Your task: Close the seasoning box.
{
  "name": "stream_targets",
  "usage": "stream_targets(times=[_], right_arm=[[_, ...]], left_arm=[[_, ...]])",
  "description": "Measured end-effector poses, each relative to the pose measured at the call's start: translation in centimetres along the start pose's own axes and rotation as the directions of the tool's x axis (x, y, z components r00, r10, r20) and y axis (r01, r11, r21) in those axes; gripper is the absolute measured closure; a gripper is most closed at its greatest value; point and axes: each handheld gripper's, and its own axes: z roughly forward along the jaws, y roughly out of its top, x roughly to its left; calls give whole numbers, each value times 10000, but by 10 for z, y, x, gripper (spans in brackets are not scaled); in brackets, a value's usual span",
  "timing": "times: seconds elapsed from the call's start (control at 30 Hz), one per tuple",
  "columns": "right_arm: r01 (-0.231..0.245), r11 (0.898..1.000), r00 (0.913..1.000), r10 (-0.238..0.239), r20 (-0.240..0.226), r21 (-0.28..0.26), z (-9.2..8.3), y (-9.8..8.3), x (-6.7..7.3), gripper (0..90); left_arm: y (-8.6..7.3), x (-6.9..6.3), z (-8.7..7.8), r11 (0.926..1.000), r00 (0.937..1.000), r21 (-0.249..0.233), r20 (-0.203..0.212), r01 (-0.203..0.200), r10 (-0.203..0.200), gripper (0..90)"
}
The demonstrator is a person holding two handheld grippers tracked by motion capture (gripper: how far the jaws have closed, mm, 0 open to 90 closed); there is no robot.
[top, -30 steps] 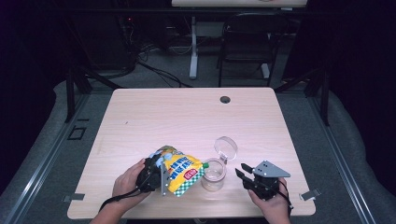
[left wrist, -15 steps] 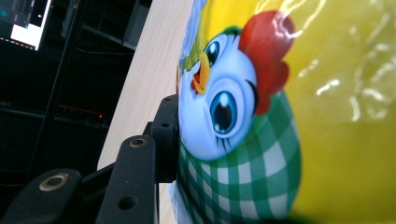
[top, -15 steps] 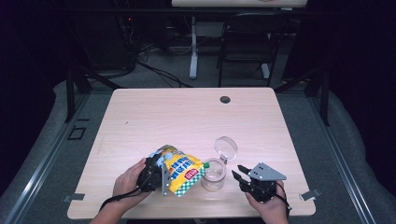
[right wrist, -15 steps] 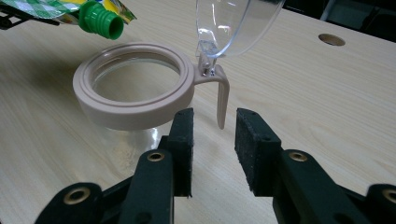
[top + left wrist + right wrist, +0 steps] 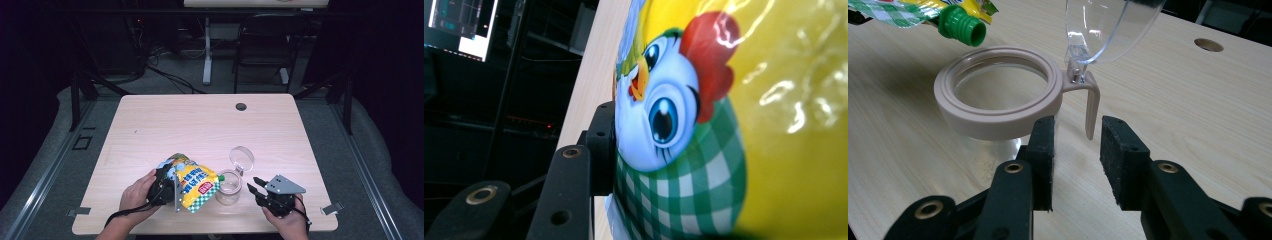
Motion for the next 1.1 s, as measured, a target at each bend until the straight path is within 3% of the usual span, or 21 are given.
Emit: stream_targets(times=[0.67,1.1], right_arm=[[108,9999,9999,-107,-123,113,-1,3,2,678],[228,9997,9993,-231,-297,-87,-5,8,7,682]], left_arm=[[5,0,-1,9993,9991,3,-207,-372,372,604],[9,1,-2,9974,9966,88,-393,-718,721,604]])
